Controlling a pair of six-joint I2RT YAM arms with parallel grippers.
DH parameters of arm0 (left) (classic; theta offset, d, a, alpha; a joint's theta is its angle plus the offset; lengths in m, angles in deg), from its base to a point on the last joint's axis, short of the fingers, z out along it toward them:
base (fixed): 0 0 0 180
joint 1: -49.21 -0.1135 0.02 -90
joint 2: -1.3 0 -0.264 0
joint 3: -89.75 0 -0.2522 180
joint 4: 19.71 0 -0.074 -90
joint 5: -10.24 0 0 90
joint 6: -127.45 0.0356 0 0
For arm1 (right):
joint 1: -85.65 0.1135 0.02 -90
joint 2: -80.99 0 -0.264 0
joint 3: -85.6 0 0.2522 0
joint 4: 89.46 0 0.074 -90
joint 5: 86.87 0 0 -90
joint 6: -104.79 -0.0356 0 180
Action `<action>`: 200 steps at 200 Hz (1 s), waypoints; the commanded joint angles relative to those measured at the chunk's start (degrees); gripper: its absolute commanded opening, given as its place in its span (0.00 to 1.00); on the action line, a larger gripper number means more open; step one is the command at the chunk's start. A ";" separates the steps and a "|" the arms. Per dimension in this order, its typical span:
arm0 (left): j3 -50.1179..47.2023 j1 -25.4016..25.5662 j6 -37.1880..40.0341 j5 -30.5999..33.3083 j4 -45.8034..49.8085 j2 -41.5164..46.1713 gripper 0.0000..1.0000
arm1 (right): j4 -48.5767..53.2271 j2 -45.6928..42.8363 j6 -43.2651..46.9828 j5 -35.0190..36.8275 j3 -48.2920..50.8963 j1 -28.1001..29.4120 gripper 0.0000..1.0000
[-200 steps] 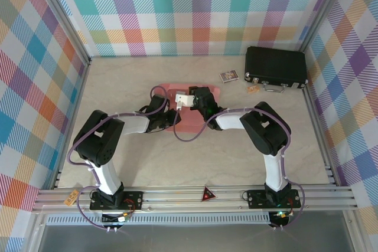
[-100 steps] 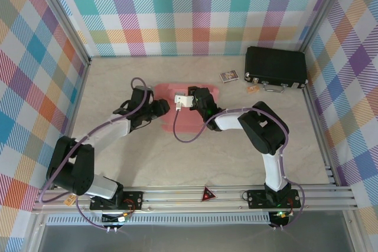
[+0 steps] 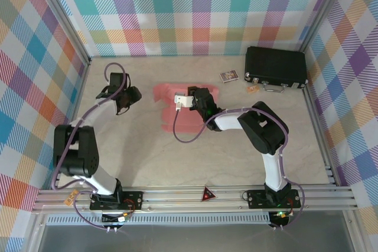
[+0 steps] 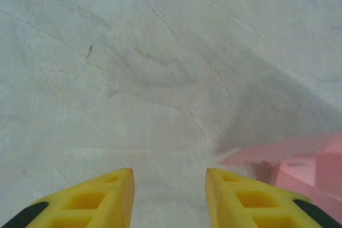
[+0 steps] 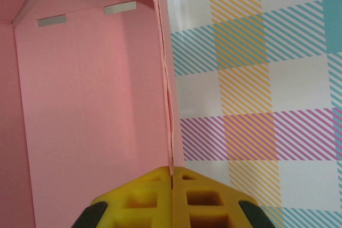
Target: Fold the paper box
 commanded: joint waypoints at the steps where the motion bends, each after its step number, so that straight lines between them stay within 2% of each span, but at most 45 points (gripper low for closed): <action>1: 5.13 -0.47 2.83 -3.71 0.54 -5.69 0.38 | 1.67 0.79 0.28 -0.95 -0.52 0.79 0.03; 48: 14.88 -0.42 4.15 -9.95 4.39 -17.64 0.37 | 2.23 0.74 0.48 -1.00 -1.11 0.78 0.03; 107: 22.68 -0.08 6.29 -15.69 8.61 -25.85 0.37 | 2.69 1.40 0.46 -1.35 -2.73 0.78 0.03; 143: 23.75 1.08 8.34 -20.04 9.83 -27.09 0.37 | 2.86 2.13 0.55 -1.26 -3.35 0.79 0.03; 200: 18.34 1.47 8.35 -23.88 7.35 -22.34 0.36 | 3.30 3.03 0.42 -0.95 -4.57 0.78 0.03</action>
